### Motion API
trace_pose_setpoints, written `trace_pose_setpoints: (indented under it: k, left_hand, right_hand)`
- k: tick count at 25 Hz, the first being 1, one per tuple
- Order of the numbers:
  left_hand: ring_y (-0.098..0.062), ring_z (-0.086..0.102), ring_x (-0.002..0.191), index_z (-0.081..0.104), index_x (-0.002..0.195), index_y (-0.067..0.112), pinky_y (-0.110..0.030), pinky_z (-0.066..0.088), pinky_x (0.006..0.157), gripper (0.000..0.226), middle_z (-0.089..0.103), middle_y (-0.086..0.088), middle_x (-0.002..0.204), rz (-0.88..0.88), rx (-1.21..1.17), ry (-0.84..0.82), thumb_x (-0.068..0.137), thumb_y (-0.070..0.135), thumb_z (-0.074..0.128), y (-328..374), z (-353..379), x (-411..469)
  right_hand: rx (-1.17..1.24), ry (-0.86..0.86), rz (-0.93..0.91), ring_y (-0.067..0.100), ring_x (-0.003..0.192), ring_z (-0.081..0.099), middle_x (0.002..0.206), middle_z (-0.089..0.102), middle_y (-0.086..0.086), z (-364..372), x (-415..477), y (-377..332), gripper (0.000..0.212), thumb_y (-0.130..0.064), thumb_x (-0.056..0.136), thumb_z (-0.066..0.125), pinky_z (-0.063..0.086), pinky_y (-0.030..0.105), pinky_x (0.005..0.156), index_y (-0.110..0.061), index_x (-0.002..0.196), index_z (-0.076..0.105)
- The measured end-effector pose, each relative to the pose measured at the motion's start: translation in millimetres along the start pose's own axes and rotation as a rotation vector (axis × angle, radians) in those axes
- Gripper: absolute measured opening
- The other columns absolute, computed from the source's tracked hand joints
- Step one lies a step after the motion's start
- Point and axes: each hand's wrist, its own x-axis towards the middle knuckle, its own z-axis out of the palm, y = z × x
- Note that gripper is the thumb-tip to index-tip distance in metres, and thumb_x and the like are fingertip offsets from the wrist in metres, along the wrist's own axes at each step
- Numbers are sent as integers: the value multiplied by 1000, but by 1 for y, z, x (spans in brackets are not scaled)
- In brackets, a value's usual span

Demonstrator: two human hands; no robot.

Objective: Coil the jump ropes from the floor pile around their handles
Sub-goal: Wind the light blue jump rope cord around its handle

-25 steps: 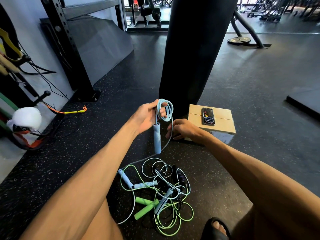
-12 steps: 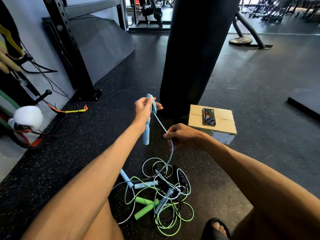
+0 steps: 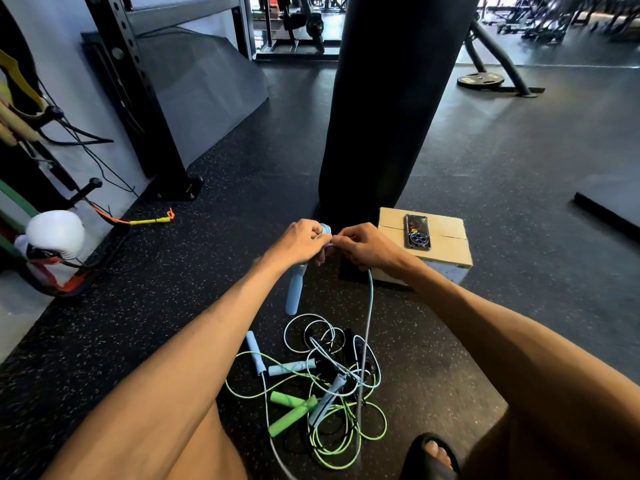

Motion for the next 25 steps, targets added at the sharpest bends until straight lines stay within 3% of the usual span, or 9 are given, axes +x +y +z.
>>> trace_pose_setpoints:
  k: [3,6,11,16,19,22,25]
  left_hand:
    - [-3,56,45,62,68,17,-18,41,51,37,63,1,53,-44,-32,-168,99,31,49,0,2,1]
    - [-14,49,40,58,63,12,-27,43,51,46,51,-2,45,-105,-234,-251,100,36,46,-1,3,2]
    - [-12,25,32,50,56,11,-28,33,46,53,26,3,37,-201,-733,-300,100,40,44,4,-5,1]
    - [-11,29,40,54,70,8,-26,37,53,55,27,3,42,-178,-1215,-380,102,47,34,11,-15,0]
    - [-12,40,51,54,87,5,-27,41,64,45,40,1,53,-196,-1480,-313,104,40,31,15,-21,3]
    - [-16,62,64,58,98,1,-30,51,74,39,62,-5,71,-221,-1591,-140,106,28,30,14,-26,7]
    - [-22,62,74,59,97,-1,-36,57,82,34,58,-11,80,-243,-1570,64,106,20,34,10,-23,13]
  right_hand:
    - [26,103,3,6,57,48,68,54,-4,-4,2,-1,18,-23,100,53,39,16,47,-12,91,64]
    - [83,175,16,4,63,51,73,57,-5,-10,5,1,9,-17,97,55,39,12,52,-10,95,61]
    - [224,190,69,14,60,50,70,55,6,-12,7,9,11,-17,99,54,43,26,54,-7,96,53]
    - [331,108,131,19,65,58,76,55,9,-6,3,9,27,-34,103,44,60,44,67,-8,99,48]
    - [421,29,203,24,64,59,75,55,13,-5,0,10,28,-33,105,38,60,55,72,-7,105,46]
    - [412,-73,258,35,71,61,76,58,19,-1,-6,10,17,-21,105,40,57,62,78,-6,103,45]
    - [345,-221,297,38,74,66,79,62,21,1,-12,7,12,-16,103,47,61,51,71,-3,103,47]
